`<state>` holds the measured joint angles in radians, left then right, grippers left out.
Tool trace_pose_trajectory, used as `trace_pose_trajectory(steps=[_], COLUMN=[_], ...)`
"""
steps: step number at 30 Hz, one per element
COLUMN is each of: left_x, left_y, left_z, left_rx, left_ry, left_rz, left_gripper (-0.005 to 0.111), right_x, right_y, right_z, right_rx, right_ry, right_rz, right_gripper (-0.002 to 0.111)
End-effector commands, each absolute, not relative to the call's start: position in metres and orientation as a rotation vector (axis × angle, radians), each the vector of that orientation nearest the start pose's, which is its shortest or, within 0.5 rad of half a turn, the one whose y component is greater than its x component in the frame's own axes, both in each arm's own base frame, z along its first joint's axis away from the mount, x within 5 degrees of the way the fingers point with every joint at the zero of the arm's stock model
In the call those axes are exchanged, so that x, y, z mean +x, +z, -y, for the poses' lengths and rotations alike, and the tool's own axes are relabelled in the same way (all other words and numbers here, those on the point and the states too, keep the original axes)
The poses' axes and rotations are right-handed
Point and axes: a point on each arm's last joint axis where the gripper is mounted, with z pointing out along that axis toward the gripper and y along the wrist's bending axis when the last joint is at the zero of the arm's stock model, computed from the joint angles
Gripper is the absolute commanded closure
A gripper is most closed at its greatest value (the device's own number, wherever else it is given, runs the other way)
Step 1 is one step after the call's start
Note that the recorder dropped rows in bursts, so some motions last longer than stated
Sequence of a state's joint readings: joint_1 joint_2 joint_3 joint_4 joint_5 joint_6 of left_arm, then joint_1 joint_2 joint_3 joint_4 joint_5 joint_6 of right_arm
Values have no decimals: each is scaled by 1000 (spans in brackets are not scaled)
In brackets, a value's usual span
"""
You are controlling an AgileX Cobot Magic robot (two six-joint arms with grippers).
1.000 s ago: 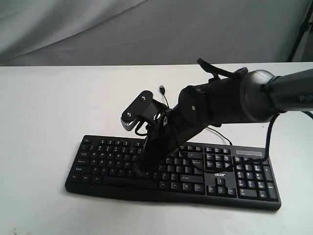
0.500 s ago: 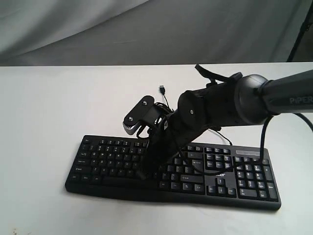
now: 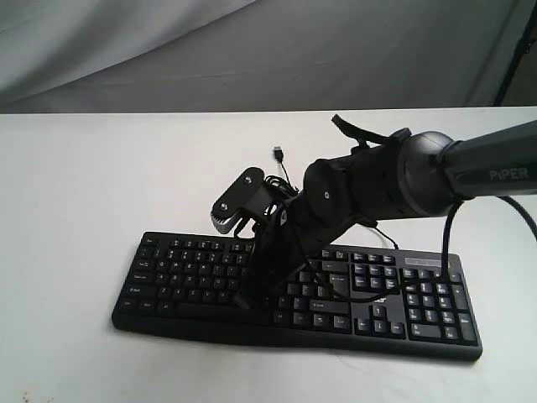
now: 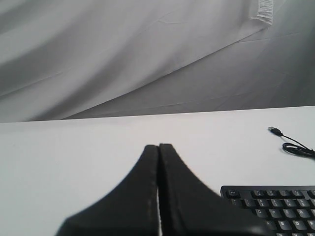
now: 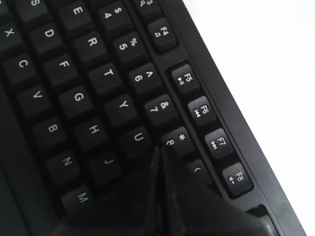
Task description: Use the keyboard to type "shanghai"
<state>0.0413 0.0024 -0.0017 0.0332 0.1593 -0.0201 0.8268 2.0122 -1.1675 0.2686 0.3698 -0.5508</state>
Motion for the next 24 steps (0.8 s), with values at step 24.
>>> trace_pose_trajectory(steps=[24], left_x=[56], left_y=[199], left_z=[-2], left_rx=[-24], left_ry=[39], left_rz=[-1637], left_gripper=[107], right_x=[250], right_y=[202], right_z=[-280], right_rx=[-1428], right_ry=[274], right_rz=[-2160], right_gripper=[108])
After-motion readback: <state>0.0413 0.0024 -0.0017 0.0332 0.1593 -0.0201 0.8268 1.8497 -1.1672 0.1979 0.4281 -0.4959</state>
